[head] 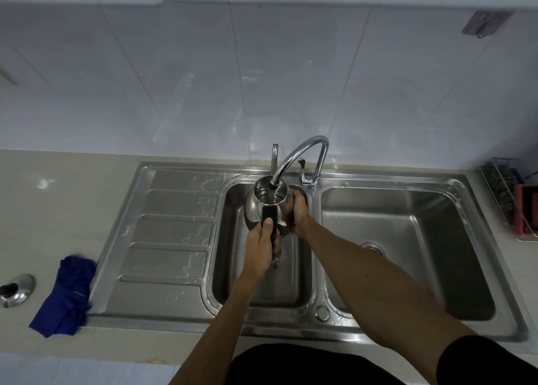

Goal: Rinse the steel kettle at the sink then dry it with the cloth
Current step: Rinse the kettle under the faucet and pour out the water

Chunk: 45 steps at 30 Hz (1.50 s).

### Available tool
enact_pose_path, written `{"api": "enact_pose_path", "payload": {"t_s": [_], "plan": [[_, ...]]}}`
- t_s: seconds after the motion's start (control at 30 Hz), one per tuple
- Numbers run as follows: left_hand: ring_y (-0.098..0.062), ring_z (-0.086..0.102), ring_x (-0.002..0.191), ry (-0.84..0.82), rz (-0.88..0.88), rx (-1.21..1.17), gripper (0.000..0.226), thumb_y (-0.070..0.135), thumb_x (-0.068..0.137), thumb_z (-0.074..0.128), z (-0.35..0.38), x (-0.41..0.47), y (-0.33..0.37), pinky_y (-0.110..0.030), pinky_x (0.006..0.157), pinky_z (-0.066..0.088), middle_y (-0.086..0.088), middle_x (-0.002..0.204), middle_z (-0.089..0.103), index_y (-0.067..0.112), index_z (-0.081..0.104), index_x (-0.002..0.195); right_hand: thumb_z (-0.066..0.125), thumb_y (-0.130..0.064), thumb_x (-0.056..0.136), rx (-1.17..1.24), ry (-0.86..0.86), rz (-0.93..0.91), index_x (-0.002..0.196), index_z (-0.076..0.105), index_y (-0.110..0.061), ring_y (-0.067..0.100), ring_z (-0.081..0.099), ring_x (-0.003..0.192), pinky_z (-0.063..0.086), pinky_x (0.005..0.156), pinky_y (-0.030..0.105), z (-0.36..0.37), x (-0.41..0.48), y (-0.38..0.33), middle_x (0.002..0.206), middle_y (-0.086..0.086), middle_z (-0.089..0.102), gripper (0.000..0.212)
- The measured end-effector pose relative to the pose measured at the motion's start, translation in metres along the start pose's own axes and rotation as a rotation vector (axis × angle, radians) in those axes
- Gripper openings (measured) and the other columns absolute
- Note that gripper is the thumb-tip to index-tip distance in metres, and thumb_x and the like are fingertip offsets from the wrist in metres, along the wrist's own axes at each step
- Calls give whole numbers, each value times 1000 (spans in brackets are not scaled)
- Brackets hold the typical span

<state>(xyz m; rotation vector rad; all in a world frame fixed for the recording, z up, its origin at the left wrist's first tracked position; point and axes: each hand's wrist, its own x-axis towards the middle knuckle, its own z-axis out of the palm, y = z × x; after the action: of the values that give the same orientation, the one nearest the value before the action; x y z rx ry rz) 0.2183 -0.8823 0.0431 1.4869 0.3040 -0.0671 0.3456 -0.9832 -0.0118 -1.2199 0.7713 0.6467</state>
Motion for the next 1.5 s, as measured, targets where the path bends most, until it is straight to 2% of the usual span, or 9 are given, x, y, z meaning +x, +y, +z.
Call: {"api": "enact_pose_path", "payload": {"t_s": [0.2, 0.4, 0.53, 0.7, 0.83, 0.93, 1.07, 1.27, 1.5], "plan": [[-6, 42, 42, 209, 24, -18, 39, 21, 106, 38, 11, -3, -4, -20, 41, 34, 8, 50, 49, 11, 54, 72, 53, -63, 83, -30, -13, -41, 115, 74, -12, 28, 69, 94, 55, 90, 41, 0, 1, 2, 115, 21, 74, 64], [-4, 43, 41, 299, 81, -4, 39, 13, 105, 41, 14, 0, -10, -21, 40, 34, 9, 47, 51, 15, 53, 67, 49, -57, 94, -33, -18, -30, 111, 71, -13, 23, 64, 80, 53, 76, 35, -1, -4, -2, 94, 12, 71, 51], [-12, 43, 41, 345, 112, 22, 38, 34, 97, 47, 10, 6, -13, -27, 44, 35, 8, 47, 50, 27, 56, 61, 49, -53, 96, -20, -54, 13, 95, 70, -13, 22, 63, 76, 52, 72, 33, 1, -15, -6, 89, 11, 69, 45], [-18, 44, 46, 399, 126, 17, 37, 48, 89, 48, 11, 13, -12, -37, 49, 36, 8, 48, 51, 32, 60, 59, 47, -57, 99, -152, -84, -8, 93, 65, -16, 25, 63, 90, 49, 100, 46, -6, -17, -14, 96, 11, 67, 45], [-17, 43, 46, 422, 115, -8, 36, 48, 87, 48, 12, 17, -9, -37, 49, 35, 8, 48, 51, 32, 61, 58, 57, -53, 95, -361, 26, -297, 81, 71, -20, 22, 65, 75, 51, 68, 34, -11, -8, -28, 76, 4, 72, 39], [-16, 41, 44, 421, 109, -7, 35, 50, 85, 48, 12, 19, -6, -34, 48, 33, 9, 46, 51, 32, 62, 57, 62, -30, 97, -636, 167, -541, 110, 67, -10, 26, 66, 99, 51, 85, 34, -17, -6, -49, 109, 9, 70, 25], [-16, 41, 44, 410, 106, 1, 36, 51, 84, 48, 10, 20, -6, -30, 48, 33, 8, 47, 51, 30, 62, 58, 63, -6, 89, -855, 238, -715, 145, 42, -6, 36, 57, 121, 50, 98, 46, -25, 6, -74, 143, 20, 47, 59], [-17, 43, 47, 382, 119, 39, 35, 48, 85, 48, 6, 18, -8, -29, 49, 34, 6, 52, 50, 29, 59, 58, 64, -4, 83, -1126, 122, -719, 153, 32, -8, 34, 35, 146, 38, 117, 52, -26, 43, -84, 157, 17, 36, 77], [-8, 42, 44, 354, 108, 32, 34, 25, 93, 49, 5, 13, -9, -25, 46, 34, 8, 48, 50, 20, 52, 60, 61, 3, 83, -1248, 94, -710, 151, 38, -5, 35, 40, 143, 38, 117, 49, -25, 45, -98, 155, 17, 43, 72]]}}
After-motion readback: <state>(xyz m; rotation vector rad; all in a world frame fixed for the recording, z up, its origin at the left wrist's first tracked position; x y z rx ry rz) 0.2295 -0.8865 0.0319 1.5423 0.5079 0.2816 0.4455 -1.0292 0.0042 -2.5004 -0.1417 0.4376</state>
